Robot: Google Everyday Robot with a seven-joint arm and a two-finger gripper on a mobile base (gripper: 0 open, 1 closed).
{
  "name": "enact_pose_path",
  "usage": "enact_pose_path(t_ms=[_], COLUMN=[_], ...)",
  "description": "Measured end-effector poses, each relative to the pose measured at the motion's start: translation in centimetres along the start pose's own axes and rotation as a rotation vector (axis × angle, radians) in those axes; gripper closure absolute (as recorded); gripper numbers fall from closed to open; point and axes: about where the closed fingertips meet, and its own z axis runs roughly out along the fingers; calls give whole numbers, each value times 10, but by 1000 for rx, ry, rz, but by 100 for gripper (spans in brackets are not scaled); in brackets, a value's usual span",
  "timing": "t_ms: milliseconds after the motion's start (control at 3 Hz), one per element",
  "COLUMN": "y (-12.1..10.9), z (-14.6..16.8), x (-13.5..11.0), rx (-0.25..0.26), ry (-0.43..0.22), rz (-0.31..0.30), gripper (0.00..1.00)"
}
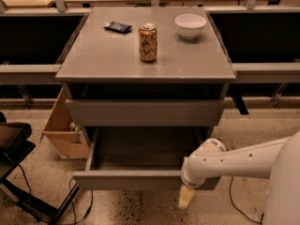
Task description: Open middle drawer
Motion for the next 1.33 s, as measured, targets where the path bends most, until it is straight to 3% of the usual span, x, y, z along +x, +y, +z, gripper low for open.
enact_pose_path(t_ms=[667,1000,1333], y=[5,50,67], z=[7,9,2], x=[0,-4,-3], rx=[-15,-94,-124], ry=[-5,-18,-16], rz=[40,64,64], gripper=[0,19,50])
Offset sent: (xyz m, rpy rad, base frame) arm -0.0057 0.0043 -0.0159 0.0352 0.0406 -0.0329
